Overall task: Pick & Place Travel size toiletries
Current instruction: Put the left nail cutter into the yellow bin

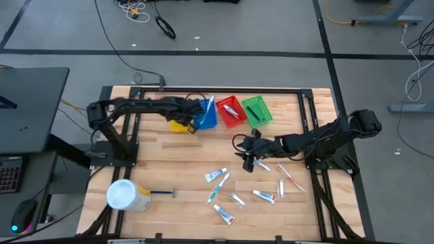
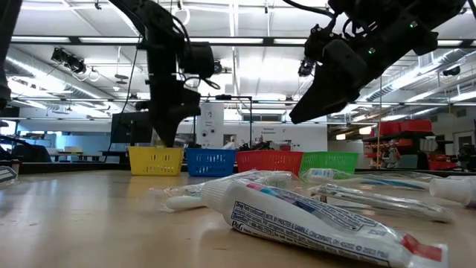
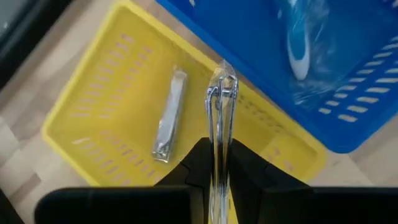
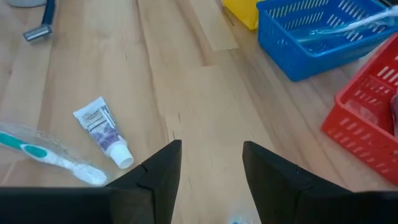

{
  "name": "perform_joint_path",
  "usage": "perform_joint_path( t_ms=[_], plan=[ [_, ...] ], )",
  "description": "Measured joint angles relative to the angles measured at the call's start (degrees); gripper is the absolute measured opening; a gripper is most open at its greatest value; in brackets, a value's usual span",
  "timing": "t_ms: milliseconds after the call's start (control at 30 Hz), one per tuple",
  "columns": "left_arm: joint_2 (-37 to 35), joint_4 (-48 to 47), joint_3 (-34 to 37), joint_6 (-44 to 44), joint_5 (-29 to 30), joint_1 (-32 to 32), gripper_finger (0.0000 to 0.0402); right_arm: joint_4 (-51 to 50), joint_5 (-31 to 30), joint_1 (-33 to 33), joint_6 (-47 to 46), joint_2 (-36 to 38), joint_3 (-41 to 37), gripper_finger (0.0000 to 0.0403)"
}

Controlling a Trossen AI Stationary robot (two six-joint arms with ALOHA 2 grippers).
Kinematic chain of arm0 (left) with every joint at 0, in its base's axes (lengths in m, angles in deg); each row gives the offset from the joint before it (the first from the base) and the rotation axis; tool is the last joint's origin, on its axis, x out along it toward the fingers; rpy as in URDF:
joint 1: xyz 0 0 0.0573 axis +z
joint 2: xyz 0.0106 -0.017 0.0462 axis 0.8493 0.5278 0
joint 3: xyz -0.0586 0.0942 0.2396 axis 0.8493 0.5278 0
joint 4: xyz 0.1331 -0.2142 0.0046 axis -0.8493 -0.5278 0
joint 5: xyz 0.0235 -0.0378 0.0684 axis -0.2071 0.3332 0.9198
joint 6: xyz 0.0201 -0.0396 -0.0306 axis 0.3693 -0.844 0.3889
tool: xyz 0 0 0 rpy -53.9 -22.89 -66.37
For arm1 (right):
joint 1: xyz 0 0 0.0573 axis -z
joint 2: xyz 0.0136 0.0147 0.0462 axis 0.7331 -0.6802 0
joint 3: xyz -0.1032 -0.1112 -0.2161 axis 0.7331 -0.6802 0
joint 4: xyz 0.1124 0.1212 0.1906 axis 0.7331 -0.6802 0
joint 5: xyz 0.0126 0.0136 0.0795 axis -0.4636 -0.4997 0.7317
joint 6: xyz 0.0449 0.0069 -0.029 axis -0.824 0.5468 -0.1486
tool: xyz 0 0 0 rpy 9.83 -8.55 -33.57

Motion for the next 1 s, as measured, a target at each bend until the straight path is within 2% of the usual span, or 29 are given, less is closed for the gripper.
perform_joint_path(
  t_ms=[167, 367, 500, 667, 867, 1000],
  plan=[
    [4.02, -0.39, 0.04, 1.25, 0.47, 1.14, 0.0044, -2.13, -0.02, -0.86, -1.23, 0.00, 0.00, 0.0182],
    [3.56, -2.55, 0.04, 2.97, 1.26, 1.83, 0.0046, -3.98, -0.13, -1.53, -1.21, 0.00, 0.00, 0.0182],
    [4.36, -2.12, -0.02, 7.55, -3.44, 2.75, 0.0046, -4.15, -0.17, -1.44, -0.49, 0.00, 0.00, 0.0182],
    [6.88, -0.43, -0.04, 11.07, -0.71, 4.42, 0.0047, -3.11, -0.19, -1.18, 2.07, 0.00, 0.00, 0.0182],
    [9.08, 0.89, -0.02, 11.97, -2.56, 7.71, 0.0047, -1.54, -0.12, -0.60, 4.38, 0.00, 0.00, 0.0182],
    [9.01, 1.99, -0.06, 11.83, -2.99, 8.50, 0.0052, -1.64, 3.77, 0.34, 4.57, -0.08, 0.00, 0.0195]
  ],
)
